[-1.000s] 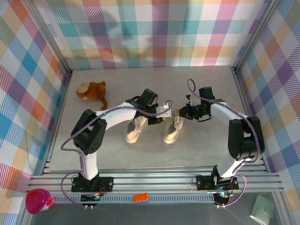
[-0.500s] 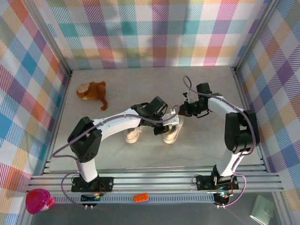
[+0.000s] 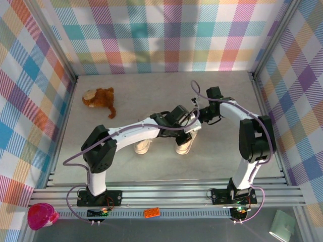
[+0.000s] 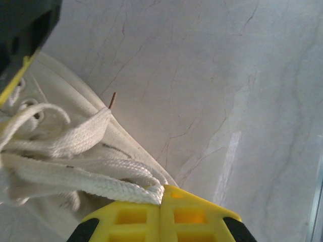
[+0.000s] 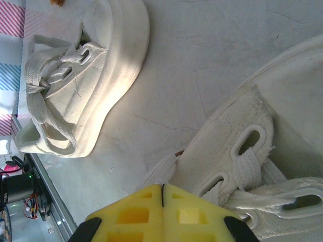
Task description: Tie the shoes
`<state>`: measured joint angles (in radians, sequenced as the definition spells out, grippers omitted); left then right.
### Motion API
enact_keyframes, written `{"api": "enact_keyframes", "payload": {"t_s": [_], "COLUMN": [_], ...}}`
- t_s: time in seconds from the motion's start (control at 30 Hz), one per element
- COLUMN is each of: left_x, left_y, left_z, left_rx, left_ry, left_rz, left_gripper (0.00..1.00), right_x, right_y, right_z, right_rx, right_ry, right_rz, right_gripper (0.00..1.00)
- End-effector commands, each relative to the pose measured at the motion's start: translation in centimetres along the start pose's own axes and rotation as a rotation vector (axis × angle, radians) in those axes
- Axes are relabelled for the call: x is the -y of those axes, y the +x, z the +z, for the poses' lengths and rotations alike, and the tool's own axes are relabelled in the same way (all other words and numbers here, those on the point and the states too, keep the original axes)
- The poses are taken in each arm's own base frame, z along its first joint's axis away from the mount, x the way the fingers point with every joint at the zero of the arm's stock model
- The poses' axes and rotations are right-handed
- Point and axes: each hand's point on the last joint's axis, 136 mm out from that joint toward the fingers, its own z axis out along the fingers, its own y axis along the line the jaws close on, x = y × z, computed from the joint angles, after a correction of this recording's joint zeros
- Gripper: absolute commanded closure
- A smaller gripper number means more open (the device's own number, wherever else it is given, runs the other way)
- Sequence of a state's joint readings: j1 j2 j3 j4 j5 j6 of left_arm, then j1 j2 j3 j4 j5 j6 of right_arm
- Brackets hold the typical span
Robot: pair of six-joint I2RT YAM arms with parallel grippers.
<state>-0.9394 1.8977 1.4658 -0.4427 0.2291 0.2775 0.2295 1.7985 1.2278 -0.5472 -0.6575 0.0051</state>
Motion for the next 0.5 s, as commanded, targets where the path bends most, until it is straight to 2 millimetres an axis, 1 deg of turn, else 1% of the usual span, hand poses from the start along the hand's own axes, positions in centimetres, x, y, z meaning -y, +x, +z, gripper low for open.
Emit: {"api": "enact_keyframes", "payload": {"t_s": [0.0,0.07,0.1,0.13,0.17,0.27,0.33,0.4,0.47], "left_x": [0.3,0.4,0.4,0.4,0.3,0.4,0.6,0.8,0.9], "left_y": [-0.4,-0.4,-0.6,-0.8,-0.9,-1.7,-2.3,-2.7,-3.2], "left_z": [1.2,1.5,1.4,1.2,0.9,-0.7,-2.0,-3.2,-4.2], "left_rx": [-0.016,-0.016,-0.012,-0.008,-0.002,0.027,0.046,0.061,0.084], "left_ry": [-0.022,-0.023,-0.027,-0.035,-0.039,-0.052,-0.049,-0.045,-0.037], "left_rz": [-0.049,-0.048,-0.046,-0.044,-0.041,-0.015,0.001,0.005,0.006], "left_gripper": [1.0,1.0,0.91,0.78,0.71,0.58,0.52,0.51,0.51], "right_x": [-0.7,-0.7,-0.7,-0.7,-0.7,-0.9,-1.1,-1.4,-1.6], "right_y": [-0.6,-0.7,-0.7,-0.7,-0.7,-1.0,-1.2,-1.5,-1.8], "right_z": [-0.2,-0.4,-0.5,-0.6,-0.7,-1.3,-1.8,-2.3,-3.1], "right_rx": [0.002,0.0,-0.005,-0.007,-0.008,0.001,0.013,0.028,0.047], "right_ry": [-0.013,-0.001,0.005,0.01,0.016,0.034,0.045,0.061,0.089], "right_rz": [-0.051,-0.059,-0.061,-0.065,-0.068,-0.073,-0.07,-0.067,-0.063], "right_gripper": [1.0,1.0,1.0,1.0,0.97,0.89,0.78,0.66,0.59]}}
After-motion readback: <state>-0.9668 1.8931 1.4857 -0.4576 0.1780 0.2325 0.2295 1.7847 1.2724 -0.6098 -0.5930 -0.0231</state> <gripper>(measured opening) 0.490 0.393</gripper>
